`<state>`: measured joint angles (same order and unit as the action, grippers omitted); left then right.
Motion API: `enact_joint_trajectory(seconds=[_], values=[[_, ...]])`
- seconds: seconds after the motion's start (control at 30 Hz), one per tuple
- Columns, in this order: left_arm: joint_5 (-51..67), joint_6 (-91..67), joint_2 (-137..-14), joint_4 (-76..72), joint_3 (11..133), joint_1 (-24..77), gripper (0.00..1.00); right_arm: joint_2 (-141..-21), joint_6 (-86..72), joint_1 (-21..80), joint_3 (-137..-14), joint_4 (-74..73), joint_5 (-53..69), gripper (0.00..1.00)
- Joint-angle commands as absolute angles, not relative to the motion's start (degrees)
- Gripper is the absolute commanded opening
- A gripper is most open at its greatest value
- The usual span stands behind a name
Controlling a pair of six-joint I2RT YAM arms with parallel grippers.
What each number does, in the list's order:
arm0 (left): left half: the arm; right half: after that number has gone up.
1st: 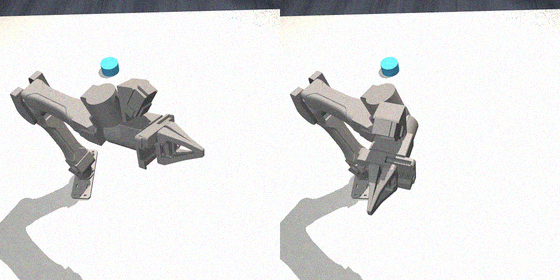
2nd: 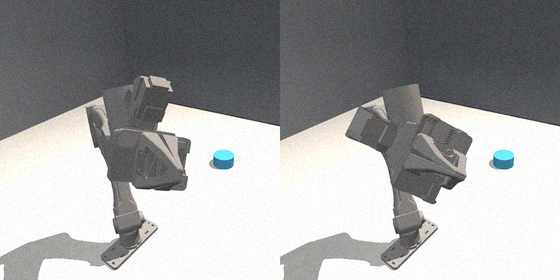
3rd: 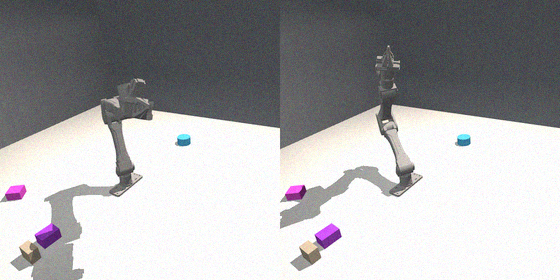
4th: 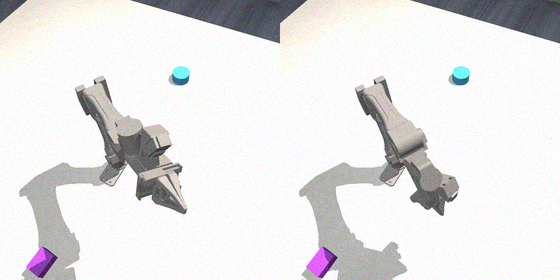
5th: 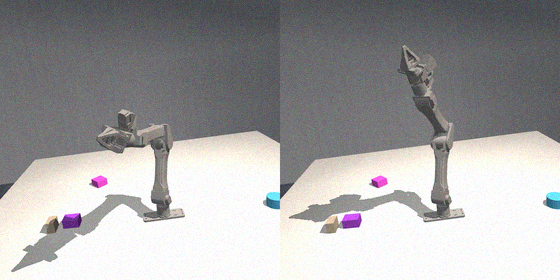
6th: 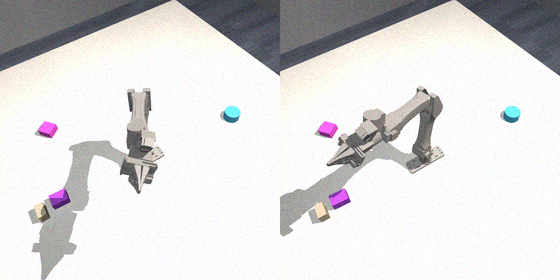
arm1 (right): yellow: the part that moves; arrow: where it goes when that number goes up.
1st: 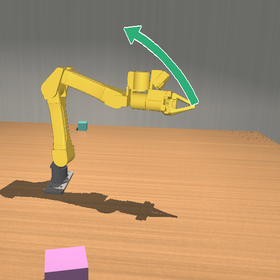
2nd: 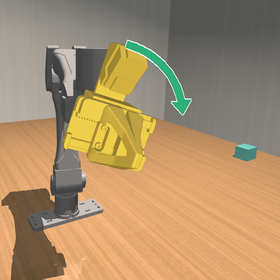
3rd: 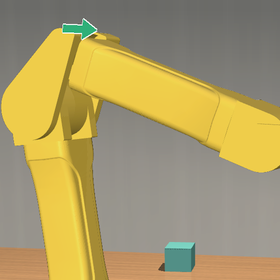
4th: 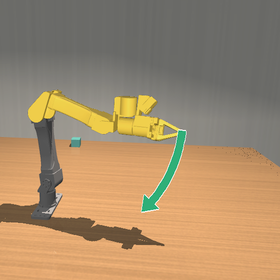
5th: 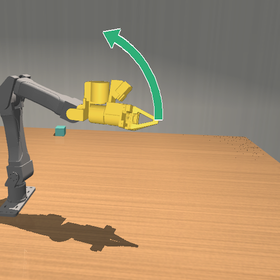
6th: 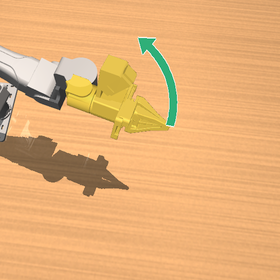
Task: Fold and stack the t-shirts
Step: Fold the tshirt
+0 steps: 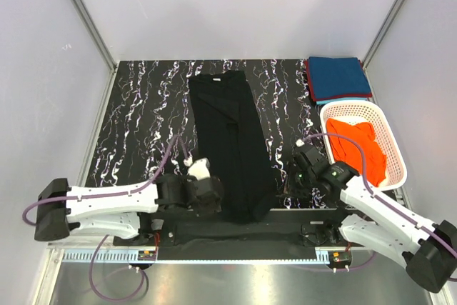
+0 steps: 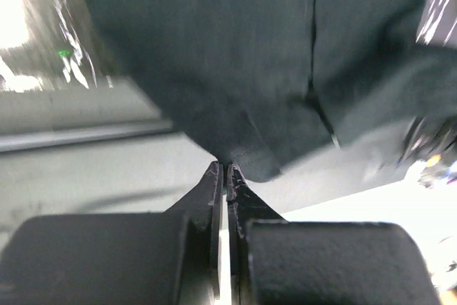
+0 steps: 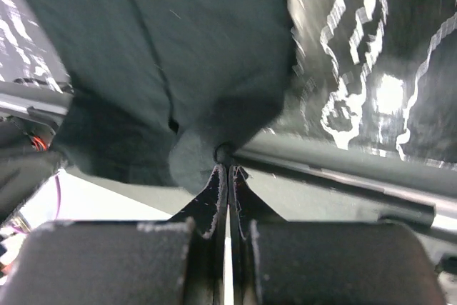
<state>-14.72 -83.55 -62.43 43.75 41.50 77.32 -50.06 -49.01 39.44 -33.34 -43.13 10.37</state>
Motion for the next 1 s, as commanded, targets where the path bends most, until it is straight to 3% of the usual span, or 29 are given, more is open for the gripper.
enact_joint_trajectory(seconds=[0.0, 0.3, 0.47, 0.97], values=[[-9.8, -75.7, -60.5, 36.7, 41.0, 69.5, 0.0, -53.5, -43.1, 39.9, -41.0, -40.0, 4.0, 0.0], [-2.4, -58.8, -67.5, 36.4, 49.0, 51.1, 0.0, -76.2, -31.5, 36.7, -56.2, -34.1, 3.2, 0.0], [-4.3, -53.5, -72.7, 36.4, 51.2, 44.1, 0.0, -81.2, -27.6, 30.2, -57.6, -27.8, 7.5, 0.0], [1.9, -43.6, -88.1, 32.7, 63.8, 25.3, 0.0, -101.0, -21.1, 22.0, -80.0, -28.3, 17.2, 0.0]])
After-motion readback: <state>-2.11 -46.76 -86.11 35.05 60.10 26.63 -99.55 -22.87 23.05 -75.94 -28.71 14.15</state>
